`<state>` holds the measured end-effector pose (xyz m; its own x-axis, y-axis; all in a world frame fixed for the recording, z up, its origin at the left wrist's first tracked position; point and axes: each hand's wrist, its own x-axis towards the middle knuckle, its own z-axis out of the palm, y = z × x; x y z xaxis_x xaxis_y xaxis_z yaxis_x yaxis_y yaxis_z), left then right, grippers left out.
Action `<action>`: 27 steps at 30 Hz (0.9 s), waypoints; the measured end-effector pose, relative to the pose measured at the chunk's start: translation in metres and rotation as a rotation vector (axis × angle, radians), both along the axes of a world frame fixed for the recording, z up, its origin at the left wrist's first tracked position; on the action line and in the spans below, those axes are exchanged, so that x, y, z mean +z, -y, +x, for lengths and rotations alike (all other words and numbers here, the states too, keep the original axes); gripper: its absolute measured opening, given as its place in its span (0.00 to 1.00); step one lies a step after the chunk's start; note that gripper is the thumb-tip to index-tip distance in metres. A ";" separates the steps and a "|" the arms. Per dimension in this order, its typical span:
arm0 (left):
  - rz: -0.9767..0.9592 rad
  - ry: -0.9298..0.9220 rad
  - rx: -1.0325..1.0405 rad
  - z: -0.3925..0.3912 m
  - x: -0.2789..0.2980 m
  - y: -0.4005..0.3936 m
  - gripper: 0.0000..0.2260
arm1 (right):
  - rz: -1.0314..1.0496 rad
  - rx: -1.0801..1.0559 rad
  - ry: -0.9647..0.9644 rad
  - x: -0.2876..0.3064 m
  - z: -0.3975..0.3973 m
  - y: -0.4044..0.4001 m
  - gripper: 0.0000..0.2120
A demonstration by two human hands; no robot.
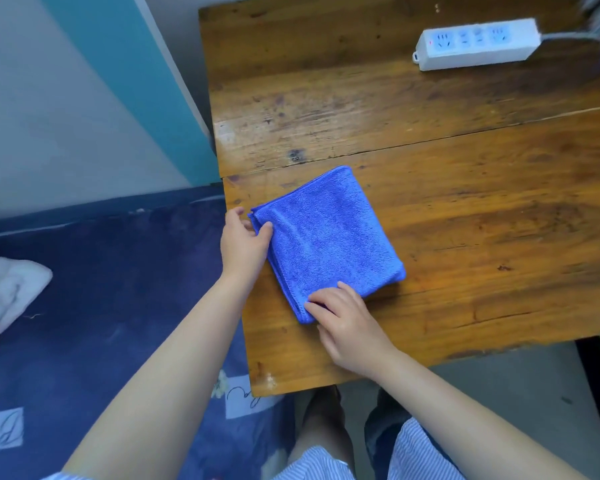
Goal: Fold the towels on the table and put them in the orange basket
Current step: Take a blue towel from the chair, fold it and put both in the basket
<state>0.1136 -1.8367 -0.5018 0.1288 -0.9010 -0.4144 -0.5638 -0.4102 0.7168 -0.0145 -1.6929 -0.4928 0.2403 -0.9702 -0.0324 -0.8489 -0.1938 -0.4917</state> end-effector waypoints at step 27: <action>-0.145 0.544 -0.650 -0.012 -0.036 -0.061 0.32 | 0.267 -0.324 -0.064 -0.029 -0.091 0.134 0.26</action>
<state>0.1020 -1.7752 -0.5374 -0.2842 -0.9040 -0.3195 -0.9353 0.1882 0.2995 -0.1057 -1.8272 -0.5213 -0.0865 -0.9507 -0.2978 -0.8754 0.2152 -0.4329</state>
